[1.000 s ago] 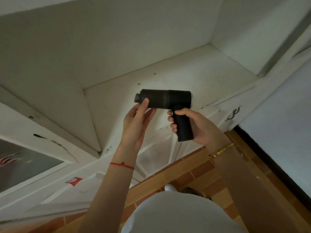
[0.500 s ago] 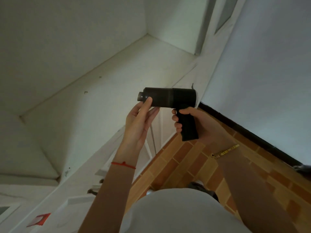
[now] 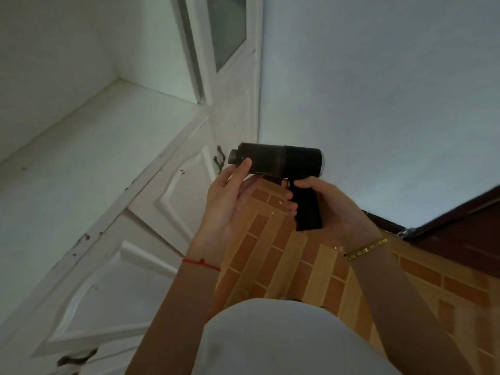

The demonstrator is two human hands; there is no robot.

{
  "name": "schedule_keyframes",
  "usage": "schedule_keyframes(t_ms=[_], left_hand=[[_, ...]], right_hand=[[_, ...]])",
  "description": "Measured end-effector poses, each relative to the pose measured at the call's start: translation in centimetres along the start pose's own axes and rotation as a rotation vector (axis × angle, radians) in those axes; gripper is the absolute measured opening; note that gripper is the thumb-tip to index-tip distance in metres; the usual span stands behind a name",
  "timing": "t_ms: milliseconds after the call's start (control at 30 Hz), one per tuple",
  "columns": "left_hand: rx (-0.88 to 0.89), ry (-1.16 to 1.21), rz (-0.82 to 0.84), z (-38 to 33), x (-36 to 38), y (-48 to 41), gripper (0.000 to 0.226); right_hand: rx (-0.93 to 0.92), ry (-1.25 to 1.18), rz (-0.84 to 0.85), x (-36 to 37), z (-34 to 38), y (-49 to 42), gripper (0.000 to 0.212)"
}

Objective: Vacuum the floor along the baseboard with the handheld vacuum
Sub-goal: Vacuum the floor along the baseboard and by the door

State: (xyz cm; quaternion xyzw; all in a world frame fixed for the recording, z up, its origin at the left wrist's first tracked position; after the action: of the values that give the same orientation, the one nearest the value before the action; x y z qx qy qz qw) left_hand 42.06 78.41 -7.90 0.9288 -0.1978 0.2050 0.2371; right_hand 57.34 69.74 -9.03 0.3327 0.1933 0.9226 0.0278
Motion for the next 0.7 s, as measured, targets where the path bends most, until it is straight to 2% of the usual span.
schedule_keyframes(t_ms=[233,533,700], left_hand=[[-0.026,-0.042,0.068,4.1,8.3,-3.4,0.045],[-0.05,-0.134,0.135,6.0,13.5,-7.2,0.065],[-0.071,-0.175,0.143,6.5,14.9,-10.7,0.045]], right_hand=[[-0.054,-0.061,-0.059,-7.4,4.5,3.8,0.011],[-0.096,-0.109,-0.106,-12.9,7.2,4.2,0.014],[-0.093,-0.162,-0.125,-15.1,8.5,2.1,0.014]])
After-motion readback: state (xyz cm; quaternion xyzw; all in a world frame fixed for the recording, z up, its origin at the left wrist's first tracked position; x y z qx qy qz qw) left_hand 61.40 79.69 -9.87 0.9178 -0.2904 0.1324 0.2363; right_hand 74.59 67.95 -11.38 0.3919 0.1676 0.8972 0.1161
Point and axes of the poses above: each hand's wrist, its own y-axis away from the middle knuckle, its own x-axis out of the palm, z = x × y, the point moved 3 cm from there along -y, towards the middle knuckle, and after that the axes turned 1 degree about -x, right-handed, at the moved point
